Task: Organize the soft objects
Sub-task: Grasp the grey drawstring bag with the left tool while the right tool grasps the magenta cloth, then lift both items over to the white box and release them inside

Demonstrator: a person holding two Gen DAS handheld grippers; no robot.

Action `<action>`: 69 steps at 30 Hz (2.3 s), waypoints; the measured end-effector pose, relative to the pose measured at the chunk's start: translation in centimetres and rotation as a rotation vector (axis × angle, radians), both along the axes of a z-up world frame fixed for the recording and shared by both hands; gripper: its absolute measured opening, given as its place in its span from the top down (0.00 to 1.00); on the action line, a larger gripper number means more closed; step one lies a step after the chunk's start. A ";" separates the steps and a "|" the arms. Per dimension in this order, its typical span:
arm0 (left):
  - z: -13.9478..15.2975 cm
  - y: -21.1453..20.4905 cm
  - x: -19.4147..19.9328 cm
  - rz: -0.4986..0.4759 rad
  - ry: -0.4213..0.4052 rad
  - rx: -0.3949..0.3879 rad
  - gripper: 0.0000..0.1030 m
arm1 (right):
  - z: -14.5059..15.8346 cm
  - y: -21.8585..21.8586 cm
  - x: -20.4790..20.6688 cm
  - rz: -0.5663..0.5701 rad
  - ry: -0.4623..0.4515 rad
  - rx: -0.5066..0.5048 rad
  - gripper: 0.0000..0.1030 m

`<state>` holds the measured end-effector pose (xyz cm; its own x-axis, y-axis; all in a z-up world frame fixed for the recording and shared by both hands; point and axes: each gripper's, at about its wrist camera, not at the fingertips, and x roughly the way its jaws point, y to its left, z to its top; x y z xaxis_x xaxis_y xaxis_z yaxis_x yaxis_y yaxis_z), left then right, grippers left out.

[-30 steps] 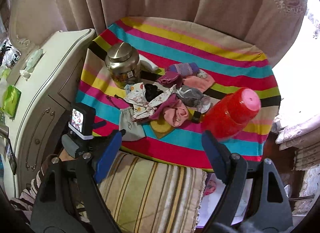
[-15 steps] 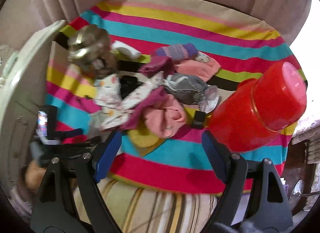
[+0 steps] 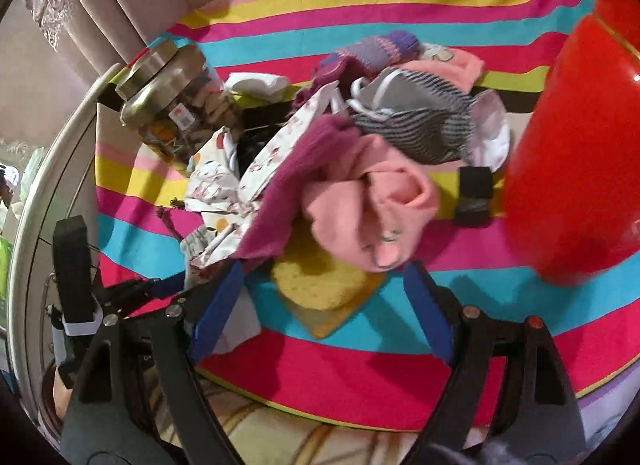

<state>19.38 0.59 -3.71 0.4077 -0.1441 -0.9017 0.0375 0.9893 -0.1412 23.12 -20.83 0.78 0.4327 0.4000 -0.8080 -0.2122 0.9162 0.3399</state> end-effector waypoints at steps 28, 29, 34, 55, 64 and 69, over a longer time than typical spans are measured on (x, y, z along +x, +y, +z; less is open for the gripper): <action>3.3 6.3 -8.0 0.142 -0.087 -0.298 0.92 | -0.1 1.0 7.1 -0.096 -0.041 0.156 0.57; 3.1 6.0 -7.3 0.143 -0.084 -0.297 0.92 | -0.1 0.8 7.3 -0.100 -0.036 0.170 0.61; 2.7 5.7 -7.0 0.149 -0.074 -0.294 0.92 | -0.7 0.3 8.0 -0.113 -0.007 0.216 0.72; 4.7 5.4 -8.5 0.174 -0.162 -0.274 0.92 | 8.1 -2.3 0.9 -0.069 -0.261 0.205 0.83; 6.5 4.9 -9.9 0.178 -0.231 -0.291 0.92 | 12.0 -6.2 -3.6 -0.085 -0.329 0.256 0.83; 7.6 3.7 -11.1 0.150 -0.261 -0.313 0.92 | 13.2 -9.6 -7.0 -0.115 -0.347 0.241 0.83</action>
